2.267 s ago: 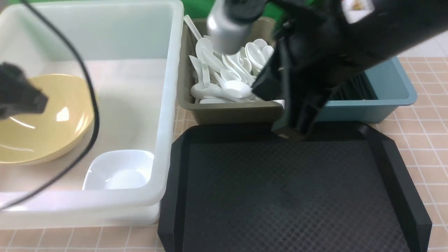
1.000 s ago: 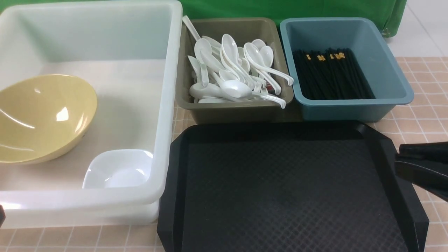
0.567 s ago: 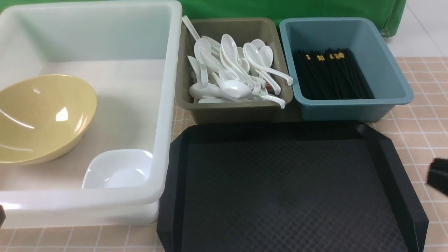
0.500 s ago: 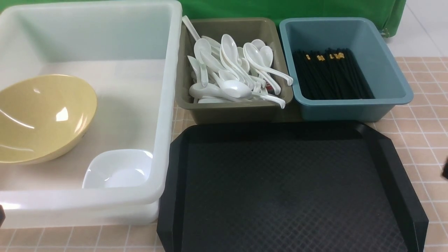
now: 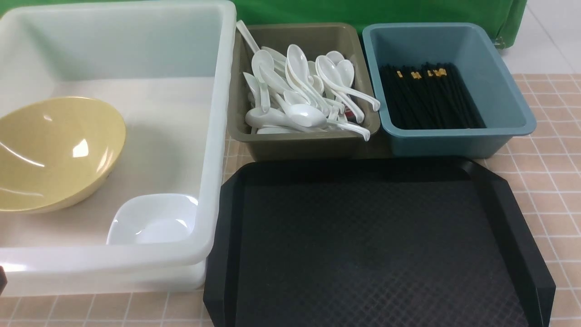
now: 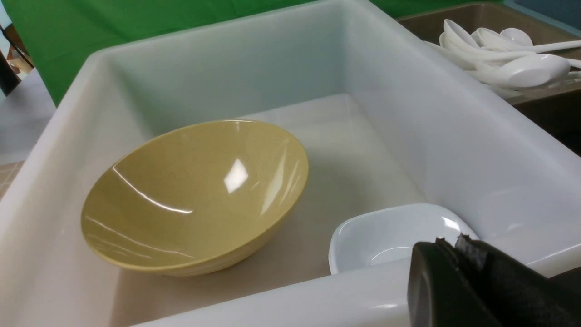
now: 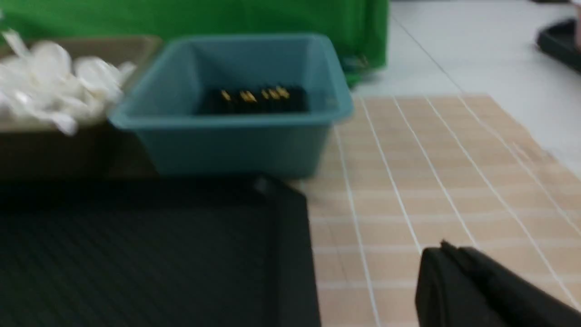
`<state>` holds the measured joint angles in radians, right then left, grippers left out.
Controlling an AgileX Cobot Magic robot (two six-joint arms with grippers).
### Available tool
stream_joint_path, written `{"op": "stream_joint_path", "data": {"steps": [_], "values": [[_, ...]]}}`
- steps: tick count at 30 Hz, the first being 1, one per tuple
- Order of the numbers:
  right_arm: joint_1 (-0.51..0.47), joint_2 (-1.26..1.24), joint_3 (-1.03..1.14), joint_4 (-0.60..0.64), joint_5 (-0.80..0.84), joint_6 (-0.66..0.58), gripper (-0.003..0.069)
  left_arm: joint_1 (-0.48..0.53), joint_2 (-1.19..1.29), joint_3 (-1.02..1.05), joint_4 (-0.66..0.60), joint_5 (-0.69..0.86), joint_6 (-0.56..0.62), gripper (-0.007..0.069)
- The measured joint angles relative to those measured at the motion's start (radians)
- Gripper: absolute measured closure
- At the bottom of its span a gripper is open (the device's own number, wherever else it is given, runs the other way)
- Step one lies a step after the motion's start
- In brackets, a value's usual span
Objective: On brown table put chopsticks spoon bowls plates into blue grey white boxes.
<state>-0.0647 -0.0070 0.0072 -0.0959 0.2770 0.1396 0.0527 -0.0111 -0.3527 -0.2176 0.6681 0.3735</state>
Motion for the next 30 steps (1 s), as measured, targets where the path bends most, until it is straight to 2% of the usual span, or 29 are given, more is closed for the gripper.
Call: {"op": "stream_joint_path", "data": {"steps": [4,30], "values": [[-0.022,-0.005,0.018,-0.003,0.051,0.040,0.0624,0.000,0.000,0.000,0.000,0.000,0.000,0.0623],[-0.022,-0.005,0.017,-0.006,0.051,0.038,0.0619,0.000,0.000,0.000,0.000,0.000,-0.001,0.0623]]}}
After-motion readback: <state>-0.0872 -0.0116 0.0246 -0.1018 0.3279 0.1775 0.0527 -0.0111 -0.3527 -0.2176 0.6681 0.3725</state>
